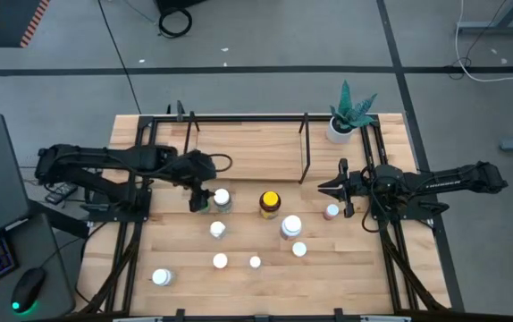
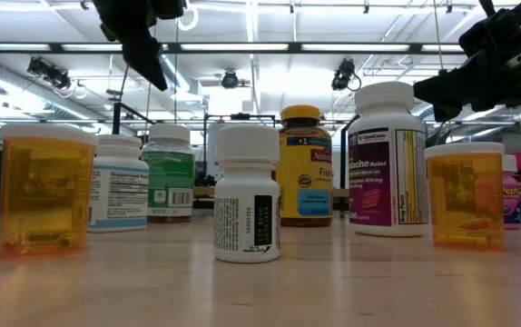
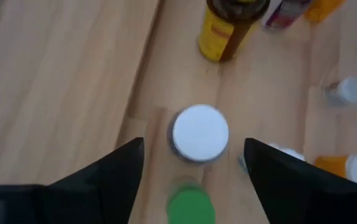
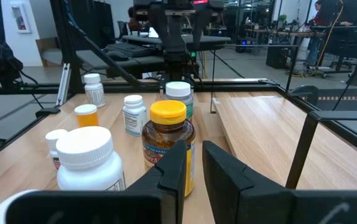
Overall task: Pick and place medicine bottles onto shelf by color
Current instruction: Put the transparent pill bottle on the shelf
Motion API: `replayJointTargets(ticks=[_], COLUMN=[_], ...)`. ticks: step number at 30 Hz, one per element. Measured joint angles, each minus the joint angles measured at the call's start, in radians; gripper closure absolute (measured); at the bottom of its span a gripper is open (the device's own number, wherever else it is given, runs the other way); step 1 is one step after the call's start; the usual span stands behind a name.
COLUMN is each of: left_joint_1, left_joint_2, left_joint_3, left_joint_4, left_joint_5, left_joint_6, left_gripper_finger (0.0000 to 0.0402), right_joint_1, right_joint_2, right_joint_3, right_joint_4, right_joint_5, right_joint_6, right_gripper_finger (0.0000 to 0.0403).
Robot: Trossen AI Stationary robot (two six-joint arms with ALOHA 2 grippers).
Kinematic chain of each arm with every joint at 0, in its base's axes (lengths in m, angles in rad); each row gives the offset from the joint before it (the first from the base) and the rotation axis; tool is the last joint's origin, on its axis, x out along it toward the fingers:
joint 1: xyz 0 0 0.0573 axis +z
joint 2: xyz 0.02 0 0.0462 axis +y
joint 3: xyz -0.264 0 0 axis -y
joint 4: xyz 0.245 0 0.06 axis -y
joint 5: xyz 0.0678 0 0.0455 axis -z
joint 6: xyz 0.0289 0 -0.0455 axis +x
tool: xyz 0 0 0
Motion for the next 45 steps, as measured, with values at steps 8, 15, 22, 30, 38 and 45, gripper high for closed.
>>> replayJointTargets(ticks=[8,15,22,30,38,45], left_joint_1=[-0.006,-0.006,-0.005,-0.005,-0.006,-0.005], left_joint_2=[0.169,0.281,0.357,0.416,0.466,0.469], left_joint_3=[0.104,0.112,0.111,0.112,0.111,0.111], left_joint_4=[-0.020,-0.018,-0.017,-0.005,-0.006,-0.010], left_joint_5=[0.041,0.076,0.078,0.075,0.077,0.076], left_joint_6=[-0.015,-0.053,-0.070,-0.072,-0.035,-0.029], left_gripper_finger=[0.0098,0.0081,0.0065,0.0060,0.0060,0.0075], right_joint_1=[0.000,0.000,0.000,0.000,0.000,0.000], right_joint_2=[0.000,0.000,0.000,0.000,0.000,0.000], right_joint_3=[0.000,0.000,0.000,0.000,0.000,0.000], right_joint_4=[0.000,0.002,0.004,0.006,0.012,0.016], right_joint_5=[0.000,0.000,0.000,0.000,0.000,0.000], right_joint_6=[0.000,0.000,0.000,0.000,0.000,0.000], right_gripper_finger=[0.0341,0.0341,0.0341,0.0341,0.0341,0.0341])
